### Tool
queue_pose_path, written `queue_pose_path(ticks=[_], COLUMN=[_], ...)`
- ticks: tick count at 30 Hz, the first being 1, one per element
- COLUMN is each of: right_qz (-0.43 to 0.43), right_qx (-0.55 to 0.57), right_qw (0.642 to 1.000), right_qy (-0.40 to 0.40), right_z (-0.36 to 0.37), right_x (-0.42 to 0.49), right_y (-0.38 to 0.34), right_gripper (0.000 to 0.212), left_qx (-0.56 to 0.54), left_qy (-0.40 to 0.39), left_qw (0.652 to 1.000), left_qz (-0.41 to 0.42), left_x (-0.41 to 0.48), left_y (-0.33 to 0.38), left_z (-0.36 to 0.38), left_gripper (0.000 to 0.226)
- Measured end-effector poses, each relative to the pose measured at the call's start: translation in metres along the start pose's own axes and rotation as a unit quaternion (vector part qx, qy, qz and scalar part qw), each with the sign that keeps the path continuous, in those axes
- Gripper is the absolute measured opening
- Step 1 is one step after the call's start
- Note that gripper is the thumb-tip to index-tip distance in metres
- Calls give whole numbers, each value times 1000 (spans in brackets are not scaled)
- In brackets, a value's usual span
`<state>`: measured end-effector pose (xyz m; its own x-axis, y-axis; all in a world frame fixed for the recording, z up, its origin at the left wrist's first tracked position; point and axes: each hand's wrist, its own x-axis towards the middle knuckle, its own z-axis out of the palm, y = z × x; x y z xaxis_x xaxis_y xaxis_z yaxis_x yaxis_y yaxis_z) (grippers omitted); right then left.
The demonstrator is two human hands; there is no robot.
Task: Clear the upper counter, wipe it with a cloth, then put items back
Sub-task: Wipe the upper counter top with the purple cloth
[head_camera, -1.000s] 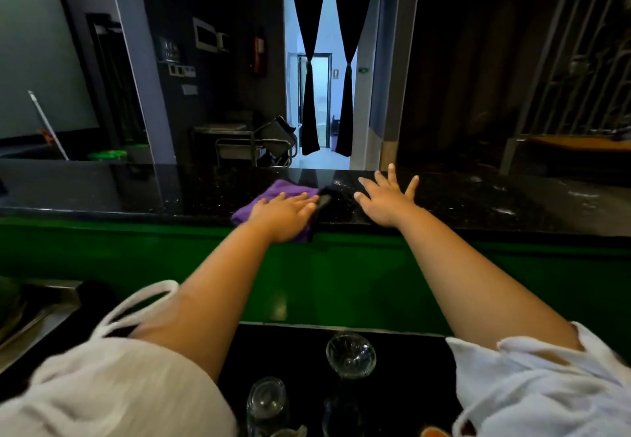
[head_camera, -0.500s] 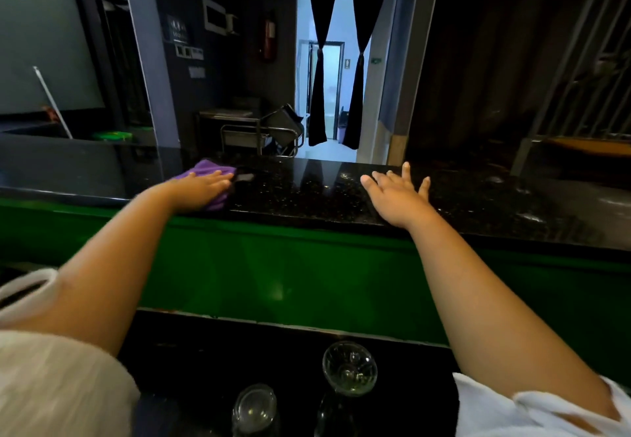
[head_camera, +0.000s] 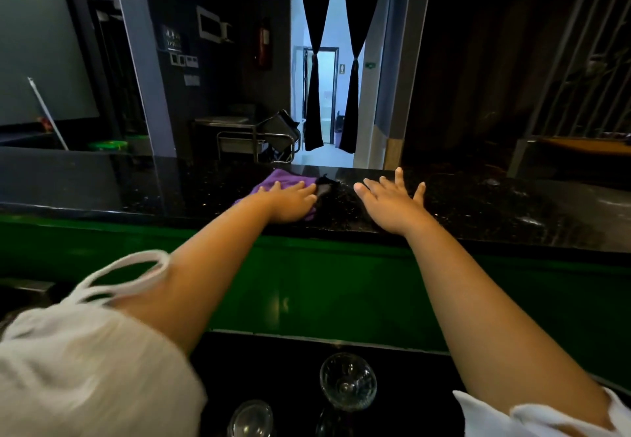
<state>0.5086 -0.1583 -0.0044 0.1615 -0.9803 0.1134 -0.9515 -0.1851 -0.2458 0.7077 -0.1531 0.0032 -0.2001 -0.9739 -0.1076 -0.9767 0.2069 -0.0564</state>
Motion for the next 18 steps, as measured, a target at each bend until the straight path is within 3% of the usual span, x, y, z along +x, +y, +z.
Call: queue_pose_path(ticks=[2, 6, 11, 18], right_qz=[-7, -16, -28, -36], right_qx=[-5, -18, -22, -16], right_qw=[1000, 1000, 999, 999], right_qy=[-7, -8, -4, -3], right_z=[-1, 0, 3, 6], right_x=[-2, -2, 0, 6], right_y=[-1, -1, 0, 1], right_gripper=[61, 60, 60, 60], left_qx=[27, -49, -7, -95], left_qy=[-3, 33, -16, 8], left_qw=[1000, 997, 994, 984], left_qz=[-1, -44, -108, -149], left_x=[-18, -31, 16, 79], left_y=[0, -23, -66, -54], left_z=[6, 6, -10, -24], left_gripper=[50, 50, 46, 53])
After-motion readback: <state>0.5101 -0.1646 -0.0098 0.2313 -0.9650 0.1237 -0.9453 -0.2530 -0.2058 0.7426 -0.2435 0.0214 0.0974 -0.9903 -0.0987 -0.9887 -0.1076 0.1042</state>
